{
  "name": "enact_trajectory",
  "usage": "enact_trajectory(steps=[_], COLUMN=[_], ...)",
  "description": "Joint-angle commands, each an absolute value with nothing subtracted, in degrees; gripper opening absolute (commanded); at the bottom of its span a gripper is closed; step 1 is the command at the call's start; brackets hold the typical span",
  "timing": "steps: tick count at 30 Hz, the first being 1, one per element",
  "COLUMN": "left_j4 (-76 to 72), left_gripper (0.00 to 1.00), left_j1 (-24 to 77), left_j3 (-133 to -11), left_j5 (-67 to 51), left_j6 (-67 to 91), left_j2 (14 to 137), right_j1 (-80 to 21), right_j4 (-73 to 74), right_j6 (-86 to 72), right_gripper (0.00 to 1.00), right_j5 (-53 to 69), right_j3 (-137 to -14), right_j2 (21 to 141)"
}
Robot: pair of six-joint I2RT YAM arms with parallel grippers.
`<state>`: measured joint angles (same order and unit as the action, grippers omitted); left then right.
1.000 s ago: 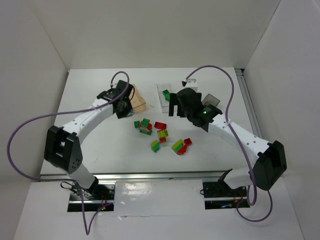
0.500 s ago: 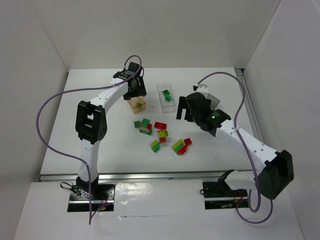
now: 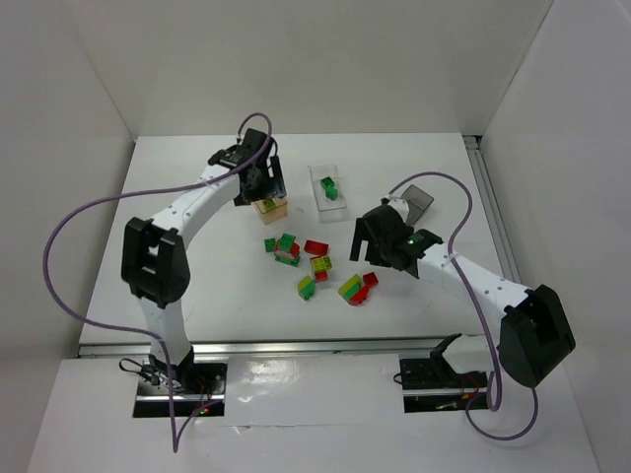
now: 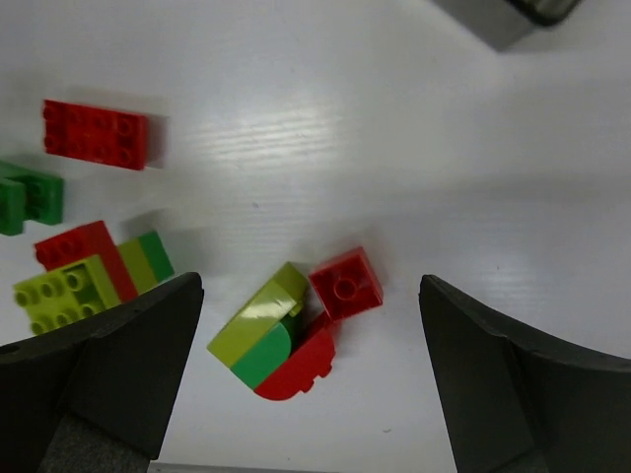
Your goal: Sort the legos into containers by color
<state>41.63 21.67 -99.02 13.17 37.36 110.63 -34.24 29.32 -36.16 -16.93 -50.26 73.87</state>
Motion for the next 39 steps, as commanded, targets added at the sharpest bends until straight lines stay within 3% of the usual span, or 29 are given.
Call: enact_trajectory(steps=[1,4,22,25,29,32,39], left_j4=[39.03,37.45,36.91,37.44,37.44,37.96,37.97], left_gripper=[0.92,0.91,0.89,0.89,0.89,0.89,0.89], left_j1=[23.29,24.34,28.65,28.65,28.65,28.65,28.65], left_j3=[-92.65,-86.94,-86.31,-86.31,-86.31,-86.31,-86.84], left_j5=[12.83,10.20,10.10,10.11,10.11,10.11,10.63], left_j6=[36.12,36.12,36.65,36.65,36.65,36.65,36.65], left_j2=[101.61,97.57,100.37,100.37,100.37,100.37,100.37], right_j1=[-33.84,-33.31,-32.26,-32.26,-32.26,-32.26,-30.42], right_j4=[31.20,30.32,27.07,25.75,25.22,26.62,32.07], right_j6=[-42.35,-43.68,-38.50,-37.97,-37.97,-37.97,-37.19], right_gripper=[0.97,0.86,0.78,0.71,0.47,0.39,0.38], right_j5=[-18.54,-17.75,-16.00,-14.68,-15.73,-17.13,-23.28], right_j3=[-47.04,-45.09,-44.56,-44.56,-44.56,-46.31,-52.46], right_j2=[73.22,73.91,83.76,85.16,85.17,84.03,80.08])
